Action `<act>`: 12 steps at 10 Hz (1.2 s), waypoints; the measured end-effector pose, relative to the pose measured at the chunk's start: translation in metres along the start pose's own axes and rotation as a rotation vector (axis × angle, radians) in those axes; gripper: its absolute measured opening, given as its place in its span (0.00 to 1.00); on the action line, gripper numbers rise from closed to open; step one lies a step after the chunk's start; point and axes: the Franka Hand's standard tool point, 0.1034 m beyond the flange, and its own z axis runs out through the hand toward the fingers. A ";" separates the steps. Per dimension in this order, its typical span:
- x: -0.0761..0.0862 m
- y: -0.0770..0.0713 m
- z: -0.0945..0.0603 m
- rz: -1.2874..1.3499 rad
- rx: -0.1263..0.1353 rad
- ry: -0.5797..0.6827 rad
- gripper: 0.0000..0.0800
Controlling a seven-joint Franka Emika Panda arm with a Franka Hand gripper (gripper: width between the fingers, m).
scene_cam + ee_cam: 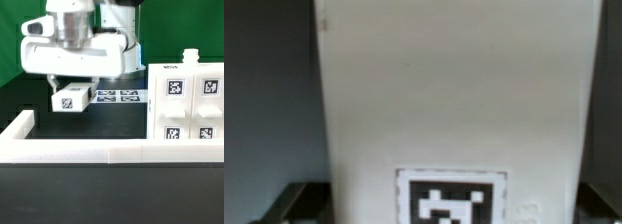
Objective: Assemble cabinet
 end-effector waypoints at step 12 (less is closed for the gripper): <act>0.031 -0.114 -0.094 0.059 0.044 -0.011 0.70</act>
Offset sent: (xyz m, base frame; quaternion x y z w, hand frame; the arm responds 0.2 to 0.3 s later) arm 0.0245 0.0452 0.0654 -0.0213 -0.0275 0.0312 0.9989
